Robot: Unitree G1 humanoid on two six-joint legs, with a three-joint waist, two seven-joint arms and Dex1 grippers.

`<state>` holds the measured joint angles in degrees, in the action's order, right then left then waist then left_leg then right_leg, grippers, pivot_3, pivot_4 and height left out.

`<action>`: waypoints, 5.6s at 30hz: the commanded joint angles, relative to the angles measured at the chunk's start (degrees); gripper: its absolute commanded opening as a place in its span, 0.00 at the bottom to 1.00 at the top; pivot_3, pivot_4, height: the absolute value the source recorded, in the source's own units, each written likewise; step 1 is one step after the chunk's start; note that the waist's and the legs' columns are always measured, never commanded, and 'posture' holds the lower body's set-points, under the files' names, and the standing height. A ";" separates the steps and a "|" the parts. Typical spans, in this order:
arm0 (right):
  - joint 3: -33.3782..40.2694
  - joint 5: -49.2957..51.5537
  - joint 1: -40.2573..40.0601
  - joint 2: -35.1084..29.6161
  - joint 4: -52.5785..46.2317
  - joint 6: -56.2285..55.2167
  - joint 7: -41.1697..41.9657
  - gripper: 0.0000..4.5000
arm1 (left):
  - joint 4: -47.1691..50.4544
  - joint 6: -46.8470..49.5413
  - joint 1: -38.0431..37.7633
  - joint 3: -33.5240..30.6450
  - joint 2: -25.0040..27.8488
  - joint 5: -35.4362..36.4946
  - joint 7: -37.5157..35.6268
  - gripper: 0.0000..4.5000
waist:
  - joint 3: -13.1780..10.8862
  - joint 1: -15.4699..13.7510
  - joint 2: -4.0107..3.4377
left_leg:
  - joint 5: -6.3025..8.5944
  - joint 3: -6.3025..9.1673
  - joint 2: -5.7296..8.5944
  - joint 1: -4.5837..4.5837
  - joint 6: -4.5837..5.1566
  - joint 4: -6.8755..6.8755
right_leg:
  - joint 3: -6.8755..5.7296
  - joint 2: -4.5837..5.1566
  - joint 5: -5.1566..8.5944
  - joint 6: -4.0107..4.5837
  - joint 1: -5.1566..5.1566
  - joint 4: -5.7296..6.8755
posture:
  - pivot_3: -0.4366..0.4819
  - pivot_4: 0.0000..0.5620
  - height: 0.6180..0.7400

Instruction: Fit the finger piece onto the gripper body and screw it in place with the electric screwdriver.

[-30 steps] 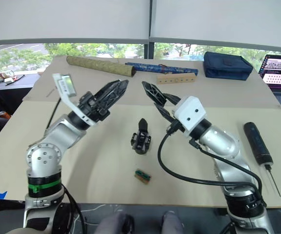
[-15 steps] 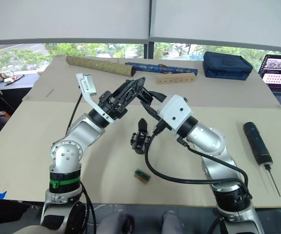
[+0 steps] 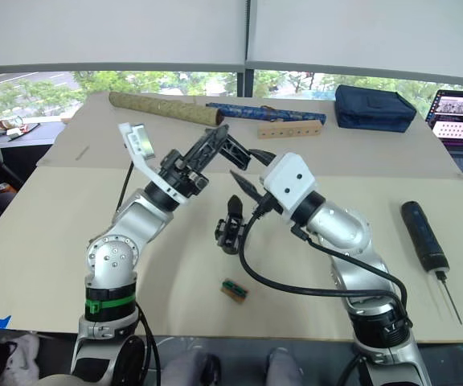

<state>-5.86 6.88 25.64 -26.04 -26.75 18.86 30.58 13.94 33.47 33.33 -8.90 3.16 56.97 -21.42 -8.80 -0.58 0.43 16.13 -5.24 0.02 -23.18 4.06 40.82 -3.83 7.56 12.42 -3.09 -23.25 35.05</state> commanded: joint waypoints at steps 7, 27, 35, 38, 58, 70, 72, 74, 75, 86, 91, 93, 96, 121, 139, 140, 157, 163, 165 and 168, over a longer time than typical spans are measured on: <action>11.51 25.32 6.41 -17.86 6.09 12.02 25.93 1.00 | -7.65 12.54 6.45 -3.98 25.75 8.25 -26.40 0.00 | -0.03 0.23 0.01 | 0.02 0.00 0.00 0.02 0.06 -0.05 | -0.01 -0.01 0.01 0.00 0.03 -0.01 | 0.48 0.27 0.95; 7.84 62.62 22.76 -6.56 6.54 62.50 6.21 1.00 | -10.69 22.26 13.52 11.07 34.04 -1.22 -48.08 0.00 | -0.11 0.08 0.09 | 0.03 -0.02 -0.13 -0.30 0.06 -0.07 | 0.02 -0.04 0.00 0.08 -0.30 0.19 | 0.48 0.27 0.95; 9.25 65.90 24.84 -2.71 10.07 65.27 -1.43 1.00 | -10.61 20.56 13.71 11.98 33.28 -4.97 -49.95 0.00 | -0.11 0.19 0.09 | 0.01 -0.05 -0.05 -0.57 0.05 -0.06 | 0.04 -0.04 0.00 0.07 -0.63 0.34 | 0.48 0.27 0.95; 9.19 67.01 25.01 -1.76 10.25 65.85 -3.10 1.00 | -10.47 20.78 13.70 11.61 32.57 -5.18 -49.78 0.00 | -0.11 0.21 0.09 | -0.03 -0.06 -0.05 -0.66 0.00 -0.04 | 0.07 -0.04 0.00 0.06 -0.87 0.64 | 0.48 0.27 0.95; 6.62 64.89 23.15 -2.20 10.21 64.22 -1.89 0.12 | -12.00 20.61 14.03 11.31 33.54 -9.25 -50.39 0.00 | -0.11 0.62 0.10 | -0.05 -0.08 -0.05 -0.66 0.01 -0.02 | 0.15 -0.04 0.00 0.06 -0.91 0.72 | 0.48 0.27 0.95; 6.85 60.13 21.48 -1.65 8.95 56.15 4.05 0.09 | -9.73 19.61 13.79 5.59 31.29 -6.02 -46.73 0.74 | -0.12 0.77 0.12 | -0.06 -0.09 -0.04 -0.67 0.02 0.01 | 0.20 -0.04 0.00 0.06 -0.91 0.74 | 0.48 0.27 0.95; 5.61 56.69 20.53 -3.26 6.95 51.46 8.23 0.09 | -9.66 18.61 13.20 4.28 32.18 -6.20 -46.44 0.96 | -0.12 0.90 0.12 | -0.06 -0.08 -0.04 -0.67 0.01 0.01 | 0.18 -0.04 0.00 0.06 -0.92 0.74 | 0.48 0.27 0.95; 5.82 54.60 19.37 -3.92 5.85 47.22 11.30 0.09 | -10.09 16.22 12.29 3.53 34.41 -7.82 -47.47 1.00 | -0.12 1.01 0.12 | -0.06 -0.08 -0.04 -0.67 0.01 0.00 | 0.18 -0.04 0.00 0.06 -0.93 0.74 | 0.48 0.27 0.95; 6.87 54.22 18.60 -4.02 5.71 44.95 12.89 0.09 | -11.22 12.91 11.49 3.18 35.96 -10.12 -48.33 1.00 | -0.12 1.13 0.12 | -0.06 -0.07 -0.04 -0.67 0.01 0.00 | 0.17 -0.04 0.01 0.06 -0.93 0.73 | 0.48 0.27 0.95; 10.59 42.21 6.73 -9.08 7.51 20.53 30.12 0.09 | -30.99 -23.91 -1.18 6.57 44.86 -32.61 -60.62 1.00 | -0.14 0.42 0.15 | -0.05 -0.16 -0.04 -0.66 0.01 0.01 | 0.14 -0.04 0.01 0.06 -0.92 0.69 | 0.48 0.27 0.95; 11.20 40.13 1.51 -10.89 8.58 15.76 34.95 0.09 | -38.97 -34.12 -4.80 7.42 41.42 -37.24 -59.54 1.00 | -0.14 0.06 0.17 | -0.03 -0.21 -0.05 -0.67 0.05 0.04 | 0.16 -0.03 0.01 0.06 -0.93 0.69 | 0.48 0.27 0.95; 11.14 38.08 0.28 -10.94 9.22 12.87 35.51 0.09 | -39.48 -35.76 -5.25 7.31 39.01 -37.64 -58.23 1.00 | -0.16 -0.03 0.19 | -0.03 -0.21 -0.09 -0.67 0.05 0.06 | 0.14 -0.03 0.00 0.07 -0.93 0.72 | 0.48 0.27 0.95; 10.83 36.25 -1.16 -10.18 9.41 9.92 35.21 0.09 | -38.86 -38.78 -5.91 9.27 34.95 -39.56 -56.89 1.00 | -0.15 -0.11 0.20 | -0.03 -0.18 -0.10 -0.68 0.06 0.13 | 0.13 -0.02 -0.01 0.08 -0.90 0.76 | 0.48 0.27 0.95; 6.62 33.21 -2.43 -7.07 6.64 7.94 33.54 0.09 | -53.37 -43.41 6.55 20.63 14.19 -49.34 -52.63 1.00 | -0.16 -0.30 0.24 | 0.00 -0.14 -0.05 -0.68 0.13 0.20 | 0.10 0.01 -0.02 0.08 -0.88 0.79 | 0.48 0.27 0.95; 1.53 25.52 -1.15 -4.42 9.26 4.08 30.56 0.09 | -56.48 -45.33 6.06 20.91 13.07 -51.53 -51.66 0.51 | -0.15 -0.11 0.24 | 0.02 -0.13 -0.06 -0.67 0.17 0.27 | 0.10 0.02 -0.02 0.08 -0.85 0.83 | 0.48 0.27 0.95; 1.11 24.81 -0.91 -3.98 9.63 3.78 30.17 0.09 | -56.47 -45.25 6.03 20.86 13.07 -51.50 -51.61 0.51 | -0.15 -0.11 0.24 | 0.02 -0.13 -0.06 -0.67 0.17 0.28 | 0.10 0.02 -0.02 0.08 -0.85 0.84 | 0.48 0.27 0.95; -4.93 14.28 0.15 -0.11 15.14 -2.57 27.53 0.09 | -54.76 -43.44 4.72 20.94 13.55 -51.58 -50.63 0.51 | -0.15 -0.02 0.23 | 0.01 -0.13 -0.05 -0.67 0.16 0.33 | 0.10 0.02 -0.02 0.08 -0.85 0.89 | 0.48 0.27 0.95; -5.51 12.35 -0.26 0.17 16.08 -3.10 26.90 0.09 | -54.44 -43.10 4.57 20.95 13.77 -51.64 -50.52 0.51 | -0.15 0.02 0.23 | 0.01 -0.13 -0.05 -0.66 0.16 0.33 | 0.10 0.01 -0.02 0.08 -0.85 0.90 | 0.48 0.27 0.95; -5.63 12.08 -0.49 0.01 16.14 -2.99 26.86 0.09 | -54.29 -42.99 4.48 20.93 13.86 -51.62 -50.51 0.51 | -0.15 0.02 0.23 | 0.01 -0.13 -0.05 -0.67 0.16 0.34 | 0.10 0.01 -0.02 0.08 -0.85 0.90 | 0.48 0.27 0.95; -5.80 12.07 -0.89 0.05 16.03 -2.36 26.57 0.09 | -53.98 -42.82 4.30 20.92 14.00 -51.61 -50.48 0.51 | -0.14 0.06 0.23 | 0.01 -0.13 -0.06 -0.66 0.15 0.34 | 0.10 0.01 -0.02 0.08 -0.85 0.91 | 0.48 0.27 0.95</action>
<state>-11.82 18.78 25.01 -26.08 -9.40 17.19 57.33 -39.82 -10.00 38.79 11.41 16.43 6.39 -72.06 -8.95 -0.52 0.66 16.14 -5.37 -0.04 -23.83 4.22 41.16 -3.73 7.57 12.41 -3.01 -24.10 35.95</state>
